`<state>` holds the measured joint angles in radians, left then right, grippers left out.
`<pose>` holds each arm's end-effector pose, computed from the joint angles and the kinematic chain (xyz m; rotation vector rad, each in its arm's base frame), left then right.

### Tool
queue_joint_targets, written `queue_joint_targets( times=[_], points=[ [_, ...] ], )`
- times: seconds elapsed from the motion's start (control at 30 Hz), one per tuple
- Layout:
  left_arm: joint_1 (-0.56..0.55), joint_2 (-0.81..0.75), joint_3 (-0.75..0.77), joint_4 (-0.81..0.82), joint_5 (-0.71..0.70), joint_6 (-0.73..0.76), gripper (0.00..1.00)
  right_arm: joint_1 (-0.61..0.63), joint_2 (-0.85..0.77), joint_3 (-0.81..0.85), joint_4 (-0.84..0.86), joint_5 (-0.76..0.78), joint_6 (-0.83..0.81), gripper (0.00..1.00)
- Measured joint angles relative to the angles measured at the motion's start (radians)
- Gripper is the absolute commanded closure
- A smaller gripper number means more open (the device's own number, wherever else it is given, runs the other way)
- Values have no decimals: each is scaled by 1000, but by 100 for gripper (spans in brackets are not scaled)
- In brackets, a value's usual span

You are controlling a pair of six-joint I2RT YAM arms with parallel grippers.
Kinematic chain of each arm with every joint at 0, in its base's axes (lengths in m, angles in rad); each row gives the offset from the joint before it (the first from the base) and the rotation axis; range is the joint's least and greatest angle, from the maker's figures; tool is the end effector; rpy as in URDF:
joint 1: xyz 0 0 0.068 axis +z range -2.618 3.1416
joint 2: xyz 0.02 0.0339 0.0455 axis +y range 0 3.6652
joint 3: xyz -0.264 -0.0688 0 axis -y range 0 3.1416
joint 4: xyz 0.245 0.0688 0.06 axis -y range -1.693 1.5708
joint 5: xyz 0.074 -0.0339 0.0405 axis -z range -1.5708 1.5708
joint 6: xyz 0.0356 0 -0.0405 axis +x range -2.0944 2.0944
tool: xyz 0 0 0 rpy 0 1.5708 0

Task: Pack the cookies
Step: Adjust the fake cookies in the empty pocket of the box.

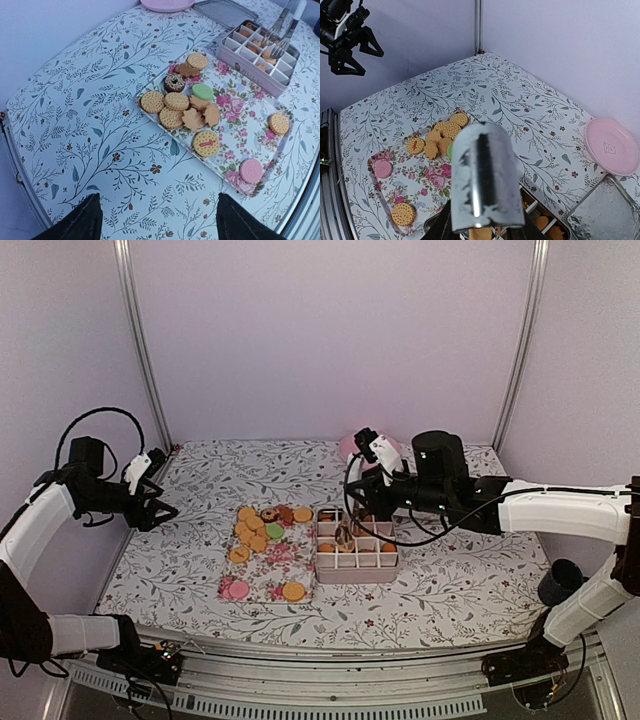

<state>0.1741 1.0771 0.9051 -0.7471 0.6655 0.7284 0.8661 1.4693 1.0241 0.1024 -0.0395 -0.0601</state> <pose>0.2091 0.0145 0.2821 0.8713 2.0993 -0.3695 0.2214 0.2625 0.2880 -0.8983 1.7380 0.5763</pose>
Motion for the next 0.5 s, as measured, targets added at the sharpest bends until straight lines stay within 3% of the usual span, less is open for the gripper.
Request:
queue_joint_targets(
  times=[0.5],
  points=[
    [0,0,0,0,0,0,21,-18,10,3,-6,-59,-4,76]
  ],
)
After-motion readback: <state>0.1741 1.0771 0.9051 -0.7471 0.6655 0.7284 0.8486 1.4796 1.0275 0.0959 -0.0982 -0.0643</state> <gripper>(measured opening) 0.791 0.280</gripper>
